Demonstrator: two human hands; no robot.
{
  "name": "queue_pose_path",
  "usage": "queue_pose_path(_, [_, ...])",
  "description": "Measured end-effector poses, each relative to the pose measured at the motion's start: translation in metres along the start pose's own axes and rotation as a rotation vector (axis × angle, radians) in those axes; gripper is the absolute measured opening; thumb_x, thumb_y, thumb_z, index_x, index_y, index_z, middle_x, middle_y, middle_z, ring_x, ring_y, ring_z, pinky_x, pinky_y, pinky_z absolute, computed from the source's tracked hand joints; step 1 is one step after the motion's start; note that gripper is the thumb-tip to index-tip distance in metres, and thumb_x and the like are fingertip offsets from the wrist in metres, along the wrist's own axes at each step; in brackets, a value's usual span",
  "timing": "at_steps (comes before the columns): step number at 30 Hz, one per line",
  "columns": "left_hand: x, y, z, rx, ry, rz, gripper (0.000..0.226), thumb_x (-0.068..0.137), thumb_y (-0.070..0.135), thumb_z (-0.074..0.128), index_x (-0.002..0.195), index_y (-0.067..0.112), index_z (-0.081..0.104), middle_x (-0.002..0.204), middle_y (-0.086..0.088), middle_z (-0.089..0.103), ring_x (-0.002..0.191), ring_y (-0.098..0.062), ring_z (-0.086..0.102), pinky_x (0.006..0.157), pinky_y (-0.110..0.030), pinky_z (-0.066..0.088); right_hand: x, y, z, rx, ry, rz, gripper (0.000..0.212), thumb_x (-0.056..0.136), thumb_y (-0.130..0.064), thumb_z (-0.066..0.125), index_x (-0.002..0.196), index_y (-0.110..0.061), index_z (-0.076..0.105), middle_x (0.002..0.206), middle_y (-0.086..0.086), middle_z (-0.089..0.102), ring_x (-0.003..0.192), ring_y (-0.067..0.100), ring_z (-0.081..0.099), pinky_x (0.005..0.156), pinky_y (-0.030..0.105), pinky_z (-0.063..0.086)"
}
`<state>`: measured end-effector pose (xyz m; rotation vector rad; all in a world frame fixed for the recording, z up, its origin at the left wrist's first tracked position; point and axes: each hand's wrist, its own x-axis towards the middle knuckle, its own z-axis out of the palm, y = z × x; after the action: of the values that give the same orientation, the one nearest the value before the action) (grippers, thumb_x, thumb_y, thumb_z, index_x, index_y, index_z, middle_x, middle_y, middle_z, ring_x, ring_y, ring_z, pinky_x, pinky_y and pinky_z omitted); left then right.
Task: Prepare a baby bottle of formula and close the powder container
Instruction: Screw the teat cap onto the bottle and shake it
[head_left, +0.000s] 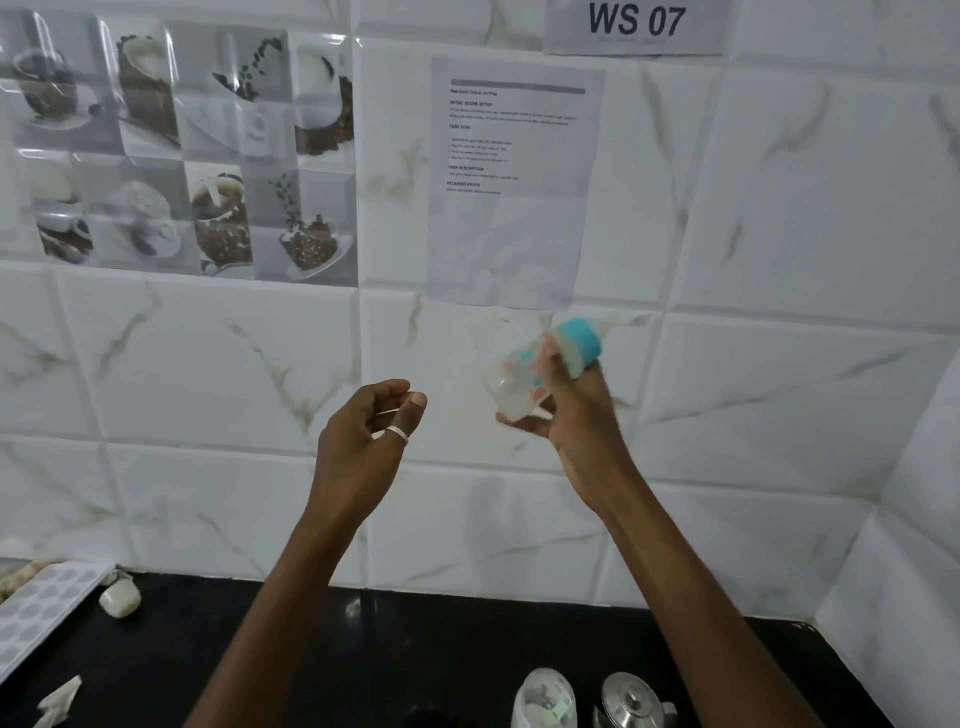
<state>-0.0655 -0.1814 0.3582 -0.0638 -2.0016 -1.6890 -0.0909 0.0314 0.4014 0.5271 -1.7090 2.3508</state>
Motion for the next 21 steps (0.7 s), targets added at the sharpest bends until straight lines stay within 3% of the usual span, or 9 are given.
queue_pose_path(3, [0.0, -0.001, 0.002, 0.002, 0.001, -0.002, 0.026, 0.095, 0.051, 0.068, 0.117, 0.039, 0.067, 0.111, 0.012, 0.075, 0.105, -0.008, 0.072, 0.1, -0.041, 0.058, -0.006, 0.01, -0.002, -0.231, -0.177, 0.068, 0.047, 0.083, -0.053, 0.073, 0.122, -0.031, 0.057, 0.11, -0.009, 0.073, 0.109, 0.019, 0.071, 0.071, 0.039, 0.063])
queue_pose_path(8, [0.0, -0.006, 0.001, -0.014, -0.009, -0.012, 0.024, 0.094, 0.051, 0.07, 0.116, 0.04, 0.068, 0.11, 0.015, 0.075, 0.106, -0.006, 0.072, 0.101, -0.041, 0.058, -0.002, 0.004, -0.008, 0.113, 0.065, 0.01, 0.047, 0.086, -0.048, 0.068, 0.124, -0.024, 0.057, 0.113, 0.004, 0.074, 0.105, 0.026, 0.074, 0.071, 0.046, 0.062])
queue_pose_path(12, [0.001, -0.008, 0.002, -0.009, -0.003, -0.01, 0.027, 0.094, 0.053, 0.069, 0.117, 0.039, 0.068, 0.11, 0.015, 0.075, 0.106, -0.006, 0.072, 0.1, -0.042, 0.058, -0.012, 0.014, -0.01, -0.207, -0.106, 0.073, 0.05, 0.087, -0.047, 0.072, 0.127, -0.023, 0.056, 0.118, 0.001, 0.071, 0.109, 0.02, 0.071, 0.072, 0.038, 0.062])
queue_pose_path(17, [0.001, -0.009, 0.003, -0.027, -0.017, -0.01, 0.02, 0.093, 0.051, 0.071, 0.111, 0.043, 0.068, 0.109, 0.016, 0.076, 0.106, -0.005, 0.072, 0.1, -0.042, 0.058, -0.007, 0.009, -0.018, 0.102, 0.093, 0.027, 0.051, 0.084, -0.045, 0.069, 0.128, -0.022, 0.055, 0.119, 0.008, 0.069, 0.109, 0.031, 0.072, 0.074, 0.05, 0.063])
queue_pose_path(21, [0.003, -0.007, 0.004, -0.027, -0.013, -0.004, 0.018, 0.094, 0.051, 0.07, 0.11, 0.044, 0.067, 0.11, 0.015, 0.076, 0.106, -0.006, 0.072, 0.101, -0.043, 0.058, -0.013, 0.015, -0.016, -0.178, -0.088, 0.048, 0.067, 0.071, -0.059, 0.078, 0.125, -0.026, 0.056, 0.109, -0.008, 0.073, 0.11, 0.021, 0.071, 0.073, 0.038, 0.063])
